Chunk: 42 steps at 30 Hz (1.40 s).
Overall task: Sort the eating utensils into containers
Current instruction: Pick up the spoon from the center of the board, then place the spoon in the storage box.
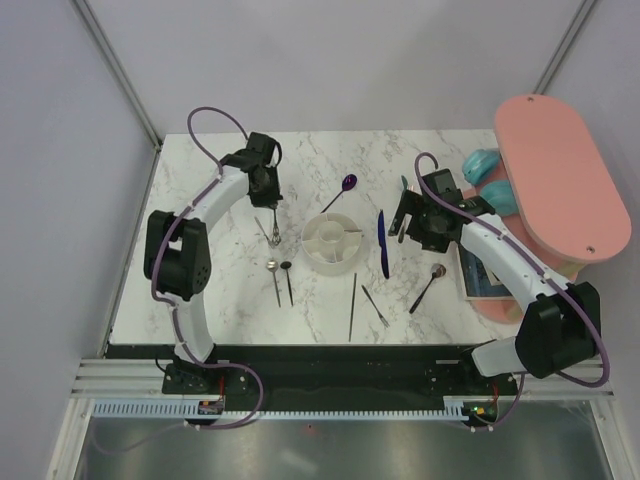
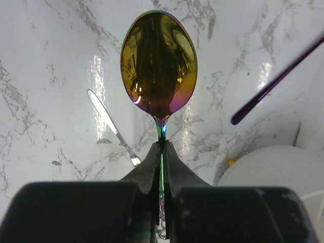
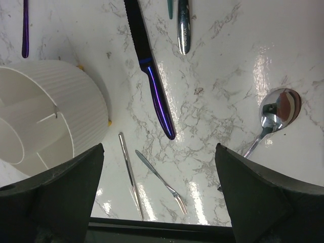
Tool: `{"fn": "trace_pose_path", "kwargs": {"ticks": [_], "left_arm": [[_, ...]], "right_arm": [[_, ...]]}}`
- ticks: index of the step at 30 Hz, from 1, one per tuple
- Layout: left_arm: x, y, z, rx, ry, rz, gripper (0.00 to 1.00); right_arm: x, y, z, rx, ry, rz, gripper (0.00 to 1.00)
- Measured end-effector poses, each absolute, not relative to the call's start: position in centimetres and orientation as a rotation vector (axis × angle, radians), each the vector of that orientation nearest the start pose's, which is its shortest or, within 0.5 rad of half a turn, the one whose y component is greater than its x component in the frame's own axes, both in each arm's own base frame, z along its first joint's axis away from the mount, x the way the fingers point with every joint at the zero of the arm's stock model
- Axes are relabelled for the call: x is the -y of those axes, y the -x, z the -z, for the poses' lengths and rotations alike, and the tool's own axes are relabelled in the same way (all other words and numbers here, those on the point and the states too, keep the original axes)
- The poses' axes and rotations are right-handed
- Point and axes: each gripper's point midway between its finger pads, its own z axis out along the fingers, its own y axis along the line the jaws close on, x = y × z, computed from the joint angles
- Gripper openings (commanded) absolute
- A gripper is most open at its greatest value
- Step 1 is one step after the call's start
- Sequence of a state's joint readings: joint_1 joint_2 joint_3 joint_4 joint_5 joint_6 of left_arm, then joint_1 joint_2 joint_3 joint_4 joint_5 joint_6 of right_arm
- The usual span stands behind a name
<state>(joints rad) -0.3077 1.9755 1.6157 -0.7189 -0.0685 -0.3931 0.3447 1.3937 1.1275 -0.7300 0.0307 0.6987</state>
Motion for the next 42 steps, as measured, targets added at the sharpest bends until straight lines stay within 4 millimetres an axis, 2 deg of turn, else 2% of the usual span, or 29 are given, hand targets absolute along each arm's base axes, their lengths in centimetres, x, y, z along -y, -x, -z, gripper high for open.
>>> {"fn": "trace_pose_path", "kwargs": {"ticks": [3,7,10,14,20,24,28,33,39,42], "left_arm": [[14.9,-43.1,-10.5,-2.601,0.127,0.185,0.02],[16.2,-41.4,-11.3,-2.591,0.091,0.222,0.02],[16.9,-40.5,-11.5,-2.591,0.064,0.234,0.02],[17.7,-40.4,-13.1,-2.549,0.041,0.256,0.02],[18.5,-41.2,-16.5,-2.457,0.035,0.303,0.02],[19.5,-41.5,-17.9,-2.415,0.025,0.332,0.02],[21.7,-41.5,-18.8,-2.377,-0.023,0.367,0.02],[24.3,-42.5,-19.8,-2.311,-0.061,0.396,0.02],[25.9,-43.8,-20.7,-2.207,-0.076,0.418,0.02],[26.0,-44.2,-20.0,-2.179,-0.078,0.410,0.02]], "right_arm": [[-13.4,-31.0,-12.8,-2.594,-0.471,-0.341,0.98],[-13.9,-31.0,-11.7,-2.634,-0.458,-0.353,0.98],[-14.1,-30.8,-11.3,-2.653,-0.451,-0.367,0.98],[-14.4,-30.9,-11.3,-2.656,-0.438,-0.382,0.98],[-14.6,-30.9,-11.2,-2.659,-0.422,-0.400,0.98],[-14.6,-30.9,-11.2,-2.660,-0.413,-0.400,0.98],[-14.6,-30.9,-11.2,-2.661,-0.407,-0.400,0.98],[-14.6,-30.9,-11.2,-2.662,-0.398,-0.398,0.98],[-14.5,-30.9,-11.2,-2.664,-0.380,-0.392,0.98],[-14.3,-30.8,-11.1,-2.669,-0.370,-0.386,0.98]]}}
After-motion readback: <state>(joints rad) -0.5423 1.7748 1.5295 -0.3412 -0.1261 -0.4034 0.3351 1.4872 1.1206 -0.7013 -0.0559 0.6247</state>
